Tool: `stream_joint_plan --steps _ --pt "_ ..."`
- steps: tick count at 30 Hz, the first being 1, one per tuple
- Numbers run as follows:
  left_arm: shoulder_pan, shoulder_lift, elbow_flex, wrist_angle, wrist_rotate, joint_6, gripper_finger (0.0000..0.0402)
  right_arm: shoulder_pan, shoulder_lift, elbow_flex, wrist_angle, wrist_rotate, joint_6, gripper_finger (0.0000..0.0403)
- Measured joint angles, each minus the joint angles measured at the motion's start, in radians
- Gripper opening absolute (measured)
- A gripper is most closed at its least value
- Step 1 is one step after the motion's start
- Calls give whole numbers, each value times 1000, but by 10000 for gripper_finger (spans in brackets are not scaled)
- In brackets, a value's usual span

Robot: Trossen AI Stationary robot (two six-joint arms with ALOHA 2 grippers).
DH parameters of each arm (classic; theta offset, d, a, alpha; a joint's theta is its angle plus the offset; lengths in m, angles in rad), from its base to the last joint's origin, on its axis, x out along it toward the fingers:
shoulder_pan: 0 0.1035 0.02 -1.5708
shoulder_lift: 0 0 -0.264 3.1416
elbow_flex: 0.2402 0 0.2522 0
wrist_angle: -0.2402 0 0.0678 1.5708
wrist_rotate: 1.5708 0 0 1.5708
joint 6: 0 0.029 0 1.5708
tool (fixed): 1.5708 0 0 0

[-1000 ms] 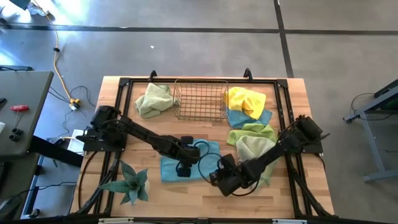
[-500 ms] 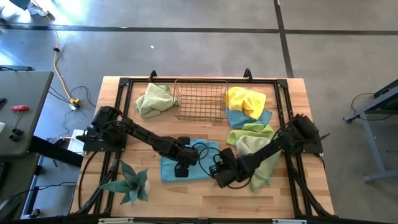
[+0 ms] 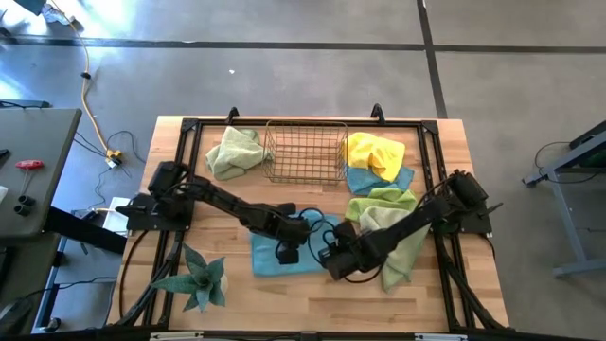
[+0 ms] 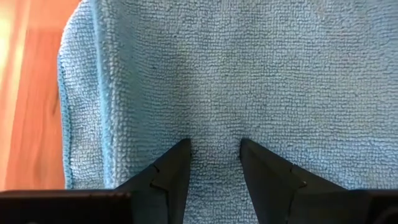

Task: Fold microfiber towels
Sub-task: Fold the left blue towel

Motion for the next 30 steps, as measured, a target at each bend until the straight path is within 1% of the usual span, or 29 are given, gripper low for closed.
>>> stream_joint_plan --steps 5,10,15,20,22,23,27,28,30 --pt "38 5 -3 110 -3 -39 133 9 -3 0 -40 -16 0 149" --pt "76 6 -3 110 -4 -54 133 9 -3 0 -104 -75 12 149" --pt "85 2 -1 44 -10 -93 133 20 -3 0 -116 -203 151 149" --pt "71 2 0 -13 -15 -121 133 82 -3 0 -116 -211 348 149" --pt "61 1 -1 -21 -21 -123 133 107 -3 0 -118 -198 422 149" --pt "57 1 -1 -21 -24 -123 133 119 -3 0 -121 -176 465 149" --pt "41 1 -1 -27 -25 -125 133 156 -3 0 -147 -13 654 149" --pt "36 1 -1 -29 -25 -126 133 159 -3 0 -149 16 679 149" --pt "25 1 -1 -34 -24 -130 133 149 -3 0 -159 33 685 149"
